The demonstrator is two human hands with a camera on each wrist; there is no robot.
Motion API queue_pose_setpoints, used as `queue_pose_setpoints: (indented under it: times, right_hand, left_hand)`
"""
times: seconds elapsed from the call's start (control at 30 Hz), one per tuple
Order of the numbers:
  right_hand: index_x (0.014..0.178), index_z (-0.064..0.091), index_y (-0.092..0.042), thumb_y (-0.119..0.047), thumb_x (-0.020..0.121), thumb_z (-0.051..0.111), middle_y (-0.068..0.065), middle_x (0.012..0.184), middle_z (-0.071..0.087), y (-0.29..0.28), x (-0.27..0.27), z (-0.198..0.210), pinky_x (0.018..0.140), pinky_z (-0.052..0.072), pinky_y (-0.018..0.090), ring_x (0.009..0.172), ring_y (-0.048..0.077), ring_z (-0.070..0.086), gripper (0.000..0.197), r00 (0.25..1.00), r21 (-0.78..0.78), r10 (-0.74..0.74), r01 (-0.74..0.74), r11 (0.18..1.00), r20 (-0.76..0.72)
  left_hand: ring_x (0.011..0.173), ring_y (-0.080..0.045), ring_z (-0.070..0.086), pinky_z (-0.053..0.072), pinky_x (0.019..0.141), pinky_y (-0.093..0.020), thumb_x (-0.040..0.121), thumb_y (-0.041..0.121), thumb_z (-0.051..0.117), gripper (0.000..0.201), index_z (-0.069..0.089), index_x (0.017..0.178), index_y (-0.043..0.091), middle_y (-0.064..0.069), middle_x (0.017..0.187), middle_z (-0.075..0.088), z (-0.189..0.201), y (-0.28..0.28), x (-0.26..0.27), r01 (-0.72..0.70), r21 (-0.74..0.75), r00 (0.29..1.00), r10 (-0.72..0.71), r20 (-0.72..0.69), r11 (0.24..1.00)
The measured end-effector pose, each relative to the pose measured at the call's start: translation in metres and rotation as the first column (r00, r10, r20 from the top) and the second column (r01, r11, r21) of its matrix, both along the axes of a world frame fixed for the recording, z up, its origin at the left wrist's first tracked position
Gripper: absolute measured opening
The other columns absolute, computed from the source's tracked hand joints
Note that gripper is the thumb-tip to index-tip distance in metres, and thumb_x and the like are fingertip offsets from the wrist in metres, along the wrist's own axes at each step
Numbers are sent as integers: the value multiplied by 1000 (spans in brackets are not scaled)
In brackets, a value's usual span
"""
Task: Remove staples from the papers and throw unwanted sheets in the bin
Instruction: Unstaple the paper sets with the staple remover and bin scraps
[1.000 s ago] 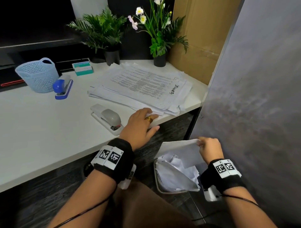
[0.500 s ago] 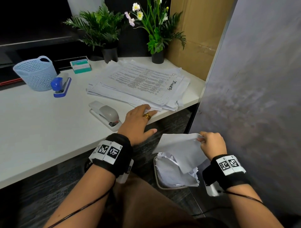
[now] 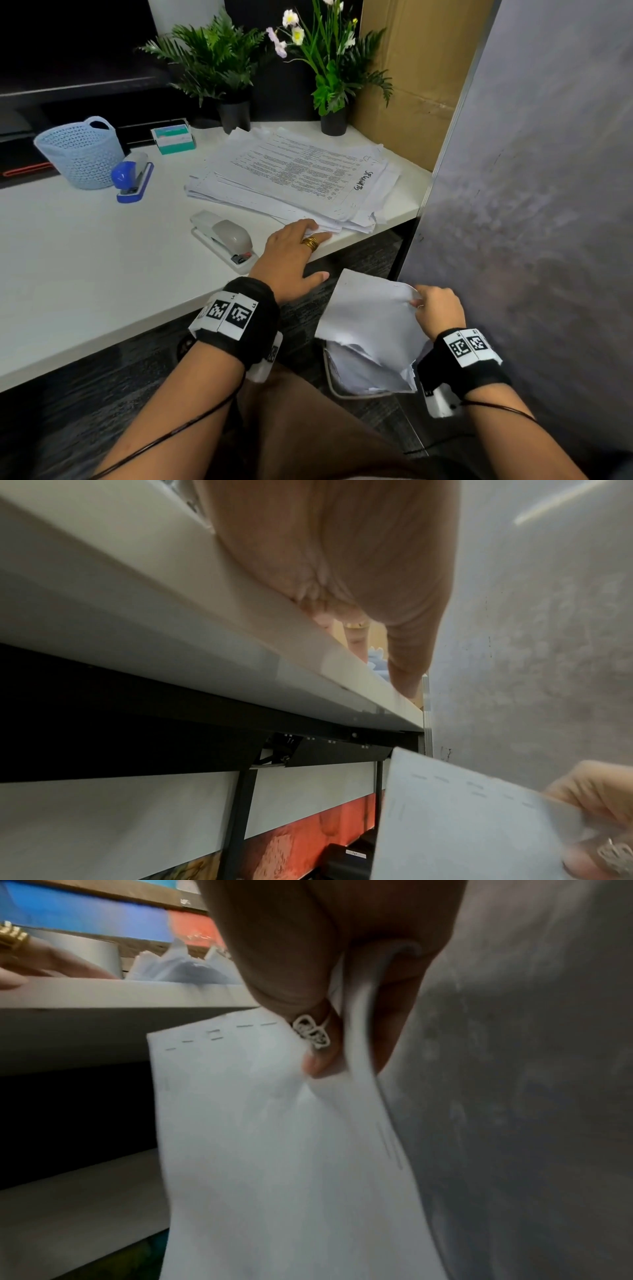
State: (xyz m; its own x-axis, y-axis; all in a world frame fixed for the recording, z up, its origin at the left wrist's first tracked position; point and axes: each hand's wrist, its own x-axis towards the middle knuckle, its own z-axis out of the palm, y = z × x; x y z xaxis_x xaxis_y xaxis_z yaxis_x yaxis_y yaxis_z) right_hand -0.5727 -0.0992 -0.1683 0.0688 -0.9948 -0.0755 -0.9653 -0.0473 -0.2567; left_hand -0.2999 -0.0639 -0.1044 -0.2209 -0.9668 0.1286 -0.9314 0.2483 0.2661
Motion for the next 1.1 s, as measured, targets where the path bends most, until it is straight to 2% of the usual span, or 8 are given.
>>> queue_pose_setpoints:
  times: [0.17, 0.33, 0.57, 0.7, 0.83, 1.0, 1.03, 1.1]
  right_hand:
    - [109, 67, -14, -11, 89, 54, 18, 105, 67, 1, 2, -26, 80, 46, 34, 100, 35, 60, 24, 999, 105, 10, -14, 994, 40]
    - [102, 65, -10, 4, 81, 43, 18, 103, 66, 7, 10, -45, 80, 46, 34, 98, 34, 60, 33, 999, 150, 44, -45, 988, 9]
    - [117, 63, -12, 2, 80, 46, 20, 108, 63, 7, -6, -52, 82, 47, 36, 103, 37, 59, 44, 994, 115, -69, 79, 990, -89]
    - [110, 67, -11, 3, 78, 48, 23, 103, 65, 6, -9, -53, 82, 48, 36, 100, 38, 60, 40, 995, 118, -86, 91, 989, -53]
    - [99, 70, -4, 1, 83, 49, 23, 101, 67, 9, -3, -51, 84, 44, 34, 101, 37, 59, 27, 1000, 188, 19, -18, 982, -5]
    - [88, 64, -16, -1, 84, 46, 18, 107, 66, -1, 9, -75, 84, 44, 32, 104, 33, 60, 24, 990, 275, 142, -131, 953, -22]
    - [93, 64, -17, -4, 86, 46, 17, 114, 64, -4, 11, -87, 87, 43, 31, 108, 32, 58, 24, 987, 295, 159, -148, 944, -12]
    - [119, 60, -13, -13, 93, 44, 13, 131, 55, -6, 13, -116, 99, 36, 29, 121, 28, 51, 30, 977, 381, 213, -201, 902, 11]
  left_hand:
    - [136, -22, 22, 15, 112, -36, 74, 56, 39, 79, 29, 146, 26, -5, 146, 24, 1, 0, 0, -3, 4, 1000, 3, 18, 1000]
    - [135, -22, 21, 15, 111, -36, 73, 56, 40, 79, 29, 145, 26, -5, 146, 24, 0, 1, 0, -2, 10, 1000, 1, 28, 1000]
    - [135, -22, 22, 15, 109, -35, 72, 56, 41, 80, 30, 145, 26, -5, 146, 24, 0, 0, 1, 2, 3, 1000, -2, 29, 1000]
    - [135, -22, 22, 16, 109, -36, 72, 56, 42, 80, 30, 145, 25, -5, 146, 24, 0, -1, 1, 2, -4, 999, -2, 34, 1000]
    - [136, -21, 20, 13, 110, -34, 72, 57, 42, 81, 28, 146, 28, -4, 147, 22, -1, -1, 1, -3, 1, 999, 3, 36, 1000]
    - [137, -21, 20, 12, 111, -34, 73, 60, 40, 80, 29, 146, 29, -4, 148, 22, -3, -1, 1, -6, -4, 1000, 7, 24, 1000]
    - [136, -21, 20, 13, 111, -34, 73, 61, 40, 80, 30, 145, 28, -4, 148, 23, -3, -1, 0, -6, -10, 1000, 6, 20, 1000]
    - [135, -21, 22, 14, 110, -35, 72, 67, 36, 82, 31, 144, 28, -4, 147, 24, -4, -2, 1, -3, -24, 1000, 3, 18, 1000]
